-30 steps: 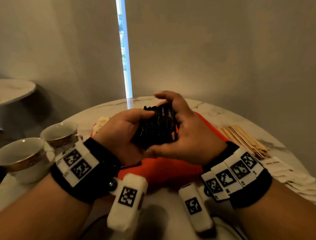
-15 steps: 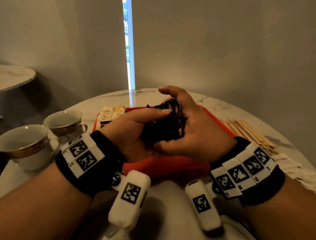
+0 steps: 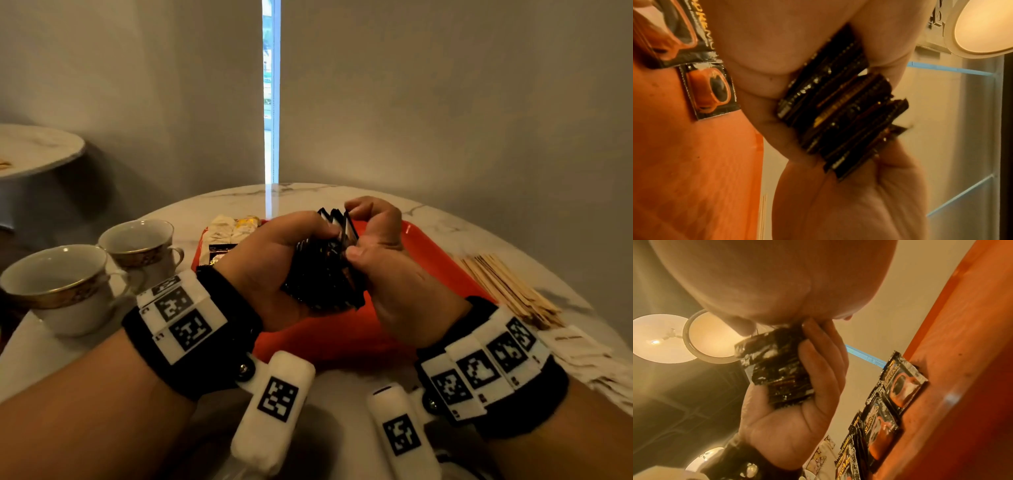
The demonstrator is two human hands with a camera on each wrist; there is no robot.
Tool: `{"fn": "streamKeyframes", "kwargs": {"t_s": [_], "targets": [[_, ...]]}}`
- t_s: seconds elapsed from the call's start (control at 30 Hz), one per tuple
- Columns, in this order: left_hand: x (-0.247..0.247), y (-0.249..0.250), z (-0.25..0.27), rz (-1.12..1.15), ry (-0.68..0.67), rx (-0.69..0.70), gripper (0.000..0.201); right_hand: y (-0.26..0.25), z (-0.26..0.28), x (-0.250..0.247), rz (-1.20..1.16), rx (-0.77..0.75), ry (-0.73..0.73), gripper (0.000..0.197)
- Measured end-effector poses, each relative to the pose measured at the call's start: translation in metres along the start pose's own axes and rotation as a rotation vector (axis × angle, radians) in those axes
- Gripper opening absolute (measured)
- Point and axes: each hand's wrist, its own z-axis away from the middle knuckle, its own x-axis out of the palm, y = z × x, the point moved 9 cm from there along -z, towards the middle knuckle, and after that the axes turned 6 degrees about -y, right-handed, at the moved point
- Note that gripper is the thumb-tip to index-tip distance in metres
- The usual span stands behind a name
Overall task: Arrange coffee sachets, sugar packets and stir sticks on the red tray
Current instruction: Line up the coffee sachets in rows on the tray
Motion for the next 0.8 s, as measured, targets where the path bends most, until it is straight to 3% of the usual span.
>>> {"fn": "streamKeyframes", "kwargs": {"t_s": [0.07,0.17,0.33,0.47,0.53,0.6,0.63,0.73,0.8], "targets": [[-0.003,0.000,-0.001,0.018,0.010,0.005,0.031,0.003,-0.003,-0.005,-0.013,-0.022,0.053,0.024],[-0.007,0.003,-0.001,0.031,0.015,0.010,0.043,0.004,-0.005,-0.012,-0.168,-0.072,0.119,0.017],[-0.012,0.015,0.003,0.007,0.012,0.071,0.026,0.007,-0.009,-0.012,-0.155,-0.110,0.089,0.017],[-0.024,0.026,0.007,-0.012,0.041,0.077,0.040,0.007,-0.011,-0.029,0.105,-0.144,0.204,0.053],[-0.025,0.030,0.009,-0.031,0.025,0.071,0.029,0.011,-0.007,-0.034,0.002,-0.124,0.269,0.050],[-0.030,0.028,0.010,-0.046,0.057,0.034,0.032,0.013,-0.002,-0.035,0.005,-0.119,0.334,0.040],[-0.030,0.026,0.010,-0.041,0.062,0.010,0.035,0.015,-0.003,-0.036,0.015,-0.116,0.359,0.036],[-0.033,0.021,0.012,-0.021,0.082,-0.051,0.076,0.022,-0.001,-0.041,0.004,-0.076,0.423,0.029],[-0.033,0.020,0.013,-0.048,0.104,-0.068,0.069,0.020,0.000,-0.043,0.010,-0.073,0.438,0.022]]}}
